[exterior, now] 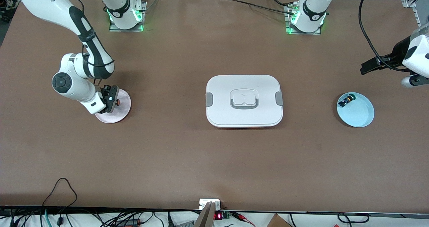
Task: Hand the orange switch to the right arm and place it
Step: 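Lower the orange switch onto the white plate and open the right gripper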
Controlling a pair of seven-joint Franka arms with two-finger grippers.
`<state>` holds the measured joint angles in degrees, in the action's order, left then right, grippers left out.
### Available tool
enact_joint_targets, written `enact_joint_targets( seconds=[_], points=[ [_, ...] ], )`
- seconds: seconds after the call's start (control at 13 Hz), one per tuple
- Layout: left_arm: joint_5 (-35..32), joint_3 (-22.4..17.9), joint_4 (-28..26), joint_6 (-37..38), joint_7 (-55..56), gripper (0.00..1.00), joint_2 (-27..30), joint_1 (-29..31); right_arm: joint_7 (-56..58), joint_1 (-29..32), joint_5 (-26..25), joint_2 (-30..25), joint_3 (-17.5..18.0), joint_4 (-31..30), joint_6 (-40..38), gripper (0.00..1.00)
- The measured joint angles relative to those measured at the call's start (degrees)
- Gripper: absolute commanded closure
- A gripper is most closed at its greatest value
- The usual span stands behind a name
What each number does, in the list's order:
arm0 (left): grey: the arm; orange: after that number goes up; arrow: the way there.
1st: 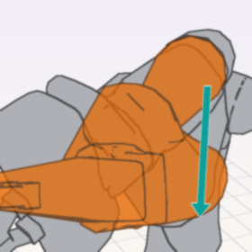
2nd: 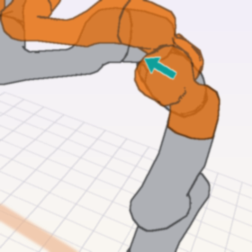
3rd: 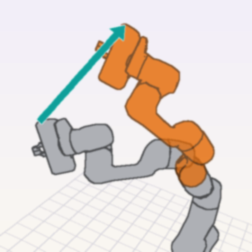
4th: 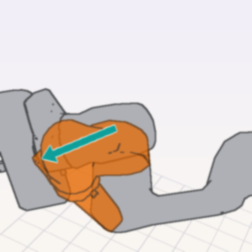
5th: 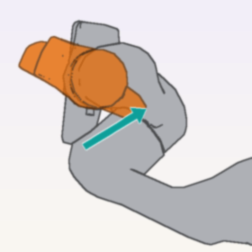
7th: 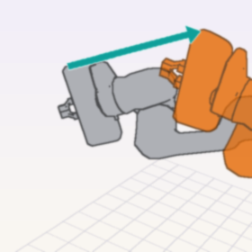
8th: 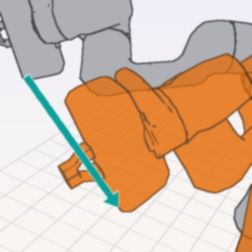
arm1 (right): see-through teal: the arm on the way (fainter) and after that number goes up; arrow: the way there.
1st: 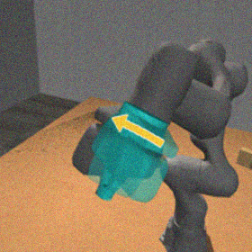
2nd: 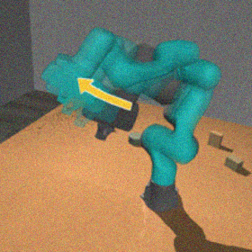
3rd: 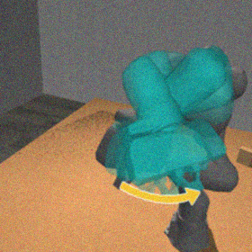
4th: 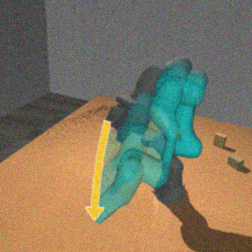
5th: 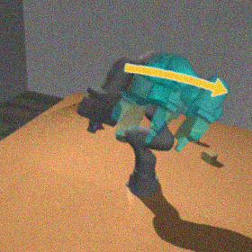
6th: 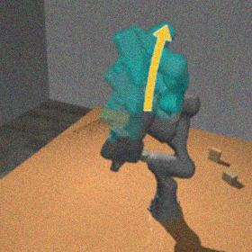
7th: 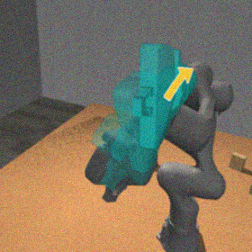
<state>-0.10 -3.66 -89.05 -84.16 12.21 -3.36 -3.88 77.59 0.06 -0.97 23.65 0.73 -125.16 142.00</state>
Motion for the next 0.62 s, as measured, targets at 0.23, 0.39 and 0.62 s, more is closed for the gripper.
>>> enact_joint_targets(
  seconds=[0.23, 0.39, 0.62],
  points=[
    [0.0, 0.0, 0.0, 0.0, 0.0, 0.00, 0.0, 0.0, 0.0, 0.1, 0.0, 0.0, 0.0, -0.1, 0.3, 0.00],
    [0.1, 0.0, 0.0, 0.0, 0.0, 0.00, 0.0, 0.0, -1.5, 0.1, 0.1, 0.0, 0.0, -0.1, 0.3, 0.00],
    [0.2, 0.2, 0.0, 0.5, 0.0, 0.00, 0.0, 0.0, -6.7, 0.1, 0.1, -0.4, 0.0, 0.2, 0.4, 0.00]
  ],
)
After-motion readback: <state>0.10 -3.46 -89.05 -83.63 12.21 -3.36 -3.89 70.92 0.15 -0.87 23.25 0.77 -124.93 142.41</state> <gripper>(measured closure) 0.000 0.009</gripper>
